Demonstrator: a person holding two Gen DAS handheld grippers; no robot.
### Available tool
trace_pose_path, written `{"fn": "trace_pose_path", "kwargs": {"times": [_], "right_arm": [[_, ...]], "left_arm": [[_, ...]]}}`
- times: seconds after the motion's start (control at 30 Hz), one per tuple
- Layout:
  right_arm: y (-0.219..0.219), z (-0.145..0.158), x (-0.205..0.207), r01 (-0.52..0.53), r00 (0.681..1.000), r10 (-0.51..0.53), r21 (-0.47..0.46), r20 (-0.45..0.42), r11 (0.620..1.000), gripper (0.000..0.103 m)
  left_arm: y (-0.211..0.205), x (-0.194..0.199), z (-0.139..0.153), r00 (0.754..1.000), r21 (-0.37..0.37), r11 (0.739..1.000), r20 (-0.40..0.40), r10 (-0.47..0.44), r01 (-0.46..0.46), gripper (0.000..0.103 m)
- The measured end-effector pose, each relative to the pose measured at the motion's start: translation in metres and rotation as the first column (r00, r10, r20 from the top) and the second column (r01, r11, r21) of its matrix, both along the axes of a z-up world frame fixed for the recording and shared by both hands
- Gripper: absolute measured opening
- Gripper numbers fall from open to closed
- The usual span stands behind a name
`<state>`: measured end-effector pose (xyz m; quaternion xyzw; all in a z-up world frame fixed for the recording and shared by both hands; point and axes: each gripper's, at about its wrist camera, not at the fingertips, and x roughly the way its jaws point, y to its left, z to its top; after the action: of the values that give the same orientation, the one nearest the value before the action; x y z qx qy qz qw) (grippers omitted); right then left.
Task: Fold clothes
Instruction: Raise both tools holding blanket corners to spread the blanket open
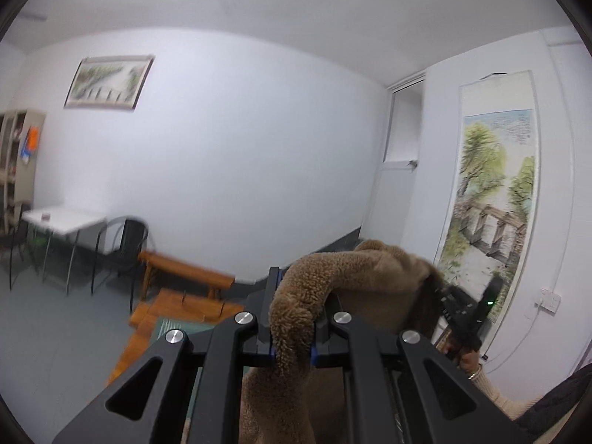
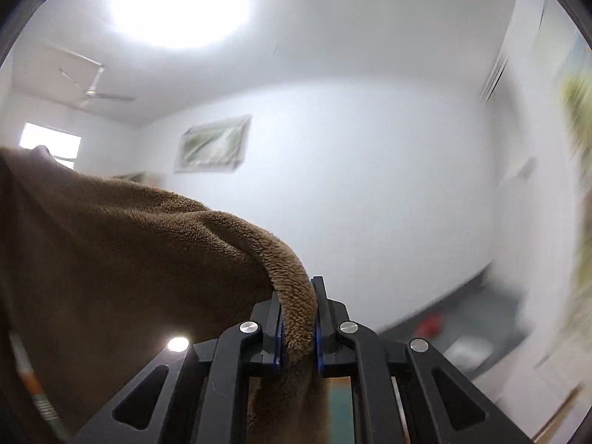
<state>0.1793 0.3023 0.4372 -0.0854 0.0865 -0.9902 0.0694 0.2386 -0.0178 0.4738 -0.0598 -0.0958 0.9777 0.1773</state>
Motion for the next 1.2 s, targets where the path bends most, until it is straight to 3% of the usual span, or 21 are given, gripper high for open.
{"fn": "trace_pose_path", "kwargs": {"times": [0.1, 0.27, 0.4, 0.63, 1.07, 1.13, 1.2], "right_arm": [[-0.006, 0.029, 0.025, 0.079, 0.984, -0.08, -0.014, -0.159, 0.997, 0.013], [-0.014, 0.063, 0.068, 0.181, 0.911, -0.186, -0.047, -0.368, 0.982, 0.013], [-0.029, 0.072, 0.086, 0.235, 0.86, -0.229, -0.044, -0.456, 0.971, 0.013], [-0.039, 0.055, 0.092, 0.273, 0.844, -0.238, 0.004, -0.48, 0.962, 0.013], [-0.041, -0.025, 0.142, 0.314, 0.882, -0.262, 0.075, -0.391, 0.946, 0.013], [-0.042, -0.031, 0.145, 0.324, 0.885, -0.27, 0.086, -0.379, 0.942, 0.013], [-0.039, -0.029, 0.139, 0.33, 0.892, -0.277, 0.095, -0.357, 0.939, 0.013]], "left_arm": [[0.004, 0.006, 0.023, 0.997, -0.033, 0.999, -0.073, 0.017, -0.02, 0.013], [0.001, 0.012, 0.037, 0.992, -0.038, 0.999, -0.121, 0.022, -0.026, 0.014], [-0.002, 0.015, 0.036, 0.992, -0.031, 0.999, -0.127, 0.023, -0.027, 0.015], [-0.012, 0.03, 0.032, 0.986, -0.019, 0.998, -0.158, 0.051, -0.054, 0.016], [-0.011, 0.051, 0.023, 0.982, -0.029, 0.994, -0.162, 0.097, -0.103, 0.016], [-0.011, 0.047, 0.021, 0.981, -0.033, 0.994, -0.163, 0.101, -0.108, 0.017], [-0.014, 0.019, 0.008, 0.989, -0.031, 0.994, -0.113, 0.098, -0.102, 0.017]]}}
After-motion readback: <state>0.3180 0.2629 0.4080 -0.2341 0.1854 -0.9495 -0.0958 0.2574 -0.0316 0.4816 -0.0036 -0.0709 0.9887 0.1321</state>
